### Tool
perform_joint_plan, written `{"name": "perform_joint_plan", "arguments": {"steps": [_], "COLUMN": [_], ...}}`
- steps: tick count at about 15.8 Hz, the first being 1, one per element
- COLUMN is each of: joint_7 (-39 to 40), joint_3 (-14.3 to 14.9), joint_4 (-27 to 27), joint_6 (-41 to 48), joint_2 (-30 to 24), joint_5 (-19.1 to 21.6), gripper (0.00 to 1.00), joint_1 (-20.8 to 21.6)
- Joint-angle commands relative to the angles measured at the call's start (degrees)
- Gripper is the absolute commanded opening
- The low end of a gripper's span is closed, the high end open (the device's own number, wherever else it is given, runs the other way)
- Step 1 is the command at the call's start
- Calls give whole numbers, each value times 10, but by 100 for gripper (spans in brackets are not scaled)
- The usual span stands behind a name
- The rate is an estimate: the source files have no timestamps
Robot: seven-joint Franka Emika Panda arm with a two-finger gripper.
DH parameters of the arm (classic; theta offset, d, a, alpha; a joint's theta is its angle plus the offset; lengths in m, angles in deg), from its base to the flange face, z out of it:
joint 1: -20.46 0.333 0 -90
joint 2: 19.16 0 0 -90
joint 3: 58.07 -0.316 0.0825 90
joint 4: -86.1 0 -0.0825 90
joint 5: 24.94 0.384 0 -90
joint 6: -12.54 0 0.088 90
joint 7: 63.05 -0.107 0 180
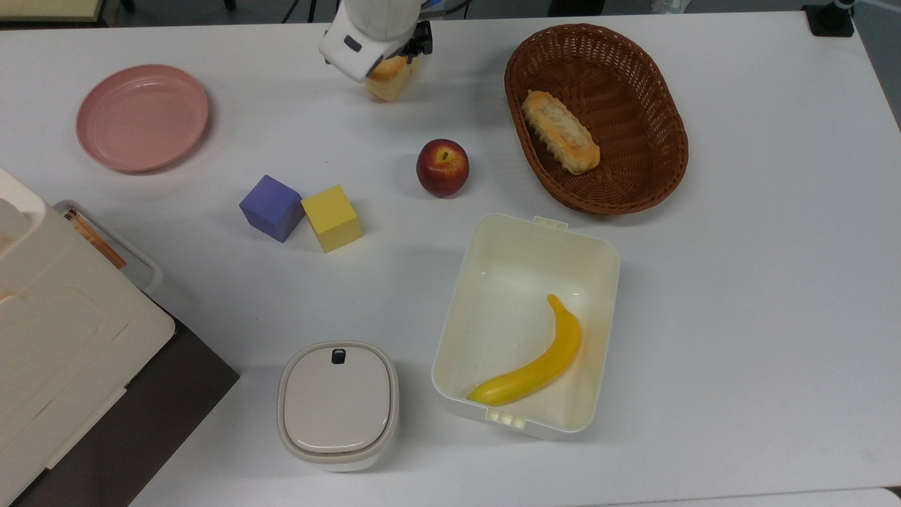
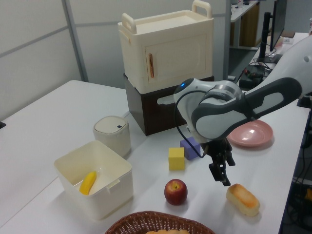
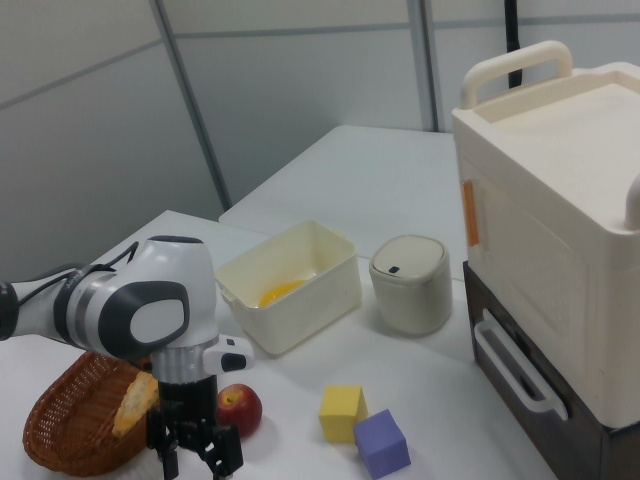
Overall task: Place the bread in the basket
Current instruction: 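Carry the held bread bun over the wicker basket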
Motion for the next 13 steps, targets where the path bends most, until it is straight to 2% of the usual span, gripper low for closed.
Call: {"name": "perform_joint_plan", "arguments": {"steps": [1,13], "joint_7": [-13,-12], "joint_3": [1,1], "joint_4": [2,0], "joint_6": [-12,-12], "joint_2": [21,86], "joint_5": [9,9], "gripper": [100,99], "joint_1": [17,20]}}
